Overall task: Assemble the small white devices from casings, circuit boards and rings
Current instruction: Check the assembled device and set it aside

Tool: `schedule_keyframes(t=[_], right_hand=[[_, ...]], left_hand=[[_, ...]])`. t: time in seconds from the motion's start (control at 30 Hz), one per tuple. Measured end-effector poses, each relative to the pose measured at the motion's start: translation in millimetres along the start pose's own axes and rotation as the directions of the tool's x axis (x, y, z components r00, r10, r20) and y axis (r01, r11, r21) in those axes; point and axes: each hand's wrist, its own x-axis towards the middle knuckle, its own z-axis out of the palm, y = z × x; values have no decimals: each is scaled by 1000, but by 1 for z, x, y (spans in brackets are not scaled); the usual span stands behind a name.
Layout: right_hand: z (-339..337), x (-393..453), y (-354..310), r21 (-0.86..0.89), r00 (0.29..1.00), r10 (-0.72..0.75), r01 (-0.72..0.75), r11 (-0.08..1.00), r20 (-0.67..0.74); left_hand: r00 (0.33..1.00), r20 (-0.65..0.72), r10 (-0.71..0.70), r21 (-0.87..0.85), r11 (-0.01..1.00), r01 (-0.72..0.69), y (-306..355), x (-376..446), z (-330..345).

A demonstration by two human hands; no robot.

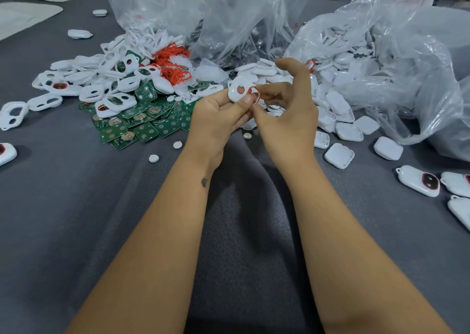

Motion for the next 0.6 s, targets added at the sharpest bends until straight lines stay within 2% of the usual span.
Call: schedule_keyframes(t=[0.23, 0.43, 0.6], right_hand=[[-1, 5, -1, 88, 994, 109, -111, 990, 31], [3, 1, -3, 76, 992, 108, -113, 991, 66], [4, 0, -4, -88, 991, 90, -81, 993, 101]], left_hand=[[995, 4, -104, 48, 993, 103, 4, 1, -6], [981, -7, -192, 13, 981, 193, 8, 2, -5], [983, 9, -183, 52, 982, 182, 8, 3, -6]])
